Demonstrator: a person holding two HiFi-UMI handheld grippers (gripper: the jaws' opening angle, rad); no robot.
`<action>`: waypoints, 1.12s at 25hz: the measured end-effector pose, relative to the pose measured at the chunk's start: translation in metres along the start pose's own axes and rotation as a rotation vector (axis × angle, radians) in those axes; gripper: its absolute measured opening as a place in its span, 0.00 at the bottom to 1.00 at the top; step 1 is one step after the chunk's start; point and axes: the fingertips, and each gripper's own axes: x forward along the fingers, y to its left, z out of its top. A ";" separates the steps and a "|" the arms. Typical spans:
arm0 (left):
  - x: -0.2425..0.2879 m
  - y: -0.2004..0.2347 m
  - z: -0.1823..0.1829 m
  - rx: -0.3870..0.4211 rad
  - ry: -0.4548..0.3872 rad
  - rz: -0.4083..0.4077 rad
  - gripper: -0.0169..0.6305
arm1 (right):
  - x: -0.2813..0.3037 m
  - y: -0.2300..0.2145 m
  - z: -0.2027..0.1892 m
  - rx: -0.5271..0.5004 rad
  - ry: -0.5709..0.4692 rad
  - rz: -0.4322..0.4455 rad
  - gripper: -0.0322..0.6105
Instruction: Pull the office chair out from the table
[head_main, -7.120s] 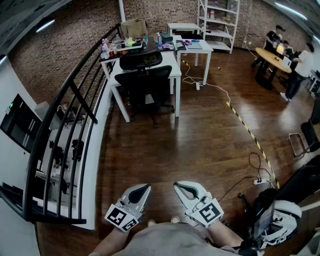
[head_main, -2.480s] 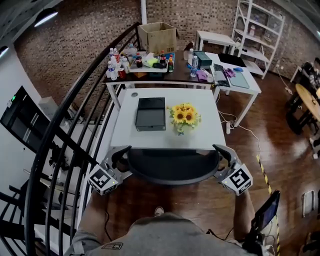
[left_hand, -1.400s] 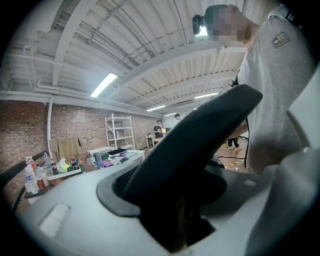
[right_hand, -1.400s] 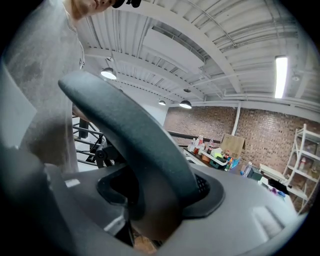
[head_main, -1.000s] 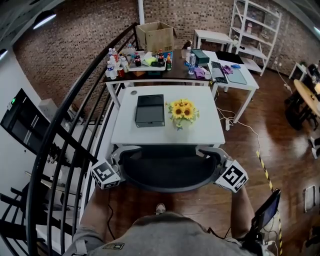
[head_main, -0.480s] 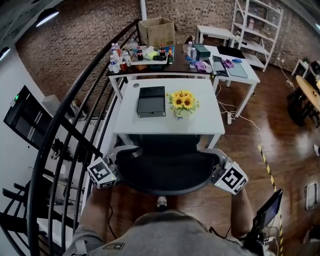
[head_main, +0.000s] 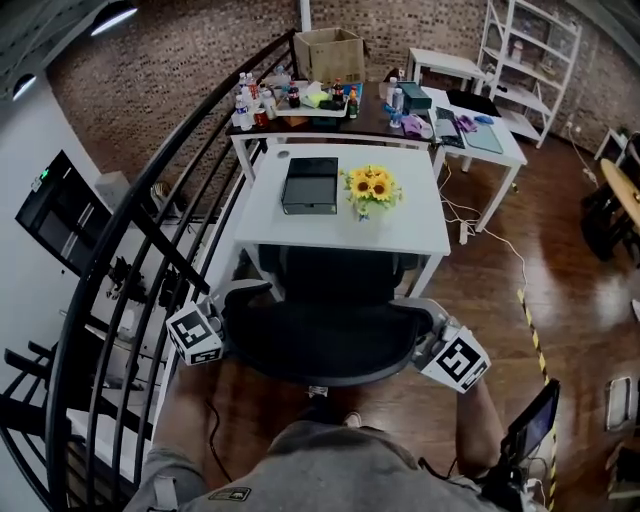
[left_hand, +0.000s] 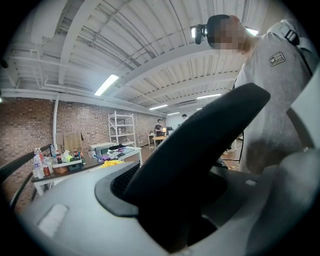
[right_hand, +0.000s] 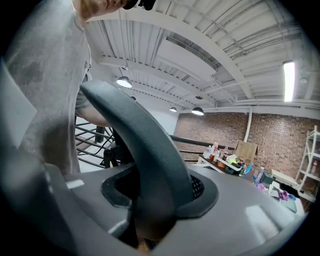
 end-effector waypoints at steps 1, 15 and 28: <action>-0.001 -0.005 0.002 0.001 0.000 -0.002 0.45 | -0.002 0.004 0.001 0.001 -0.006 0.003 0.34; -0.025 -0.068 0.002 0.009 -0.019 -0.020 0.43 | -0.031 0.062 0.006 0.019 -0.010 0.020 0.33; -0.060 -0.119 0.003 0.028 -0.024 -0.071 0.43 | -0.049 0.125 0.020 0.055 0.025 -0.029 0.33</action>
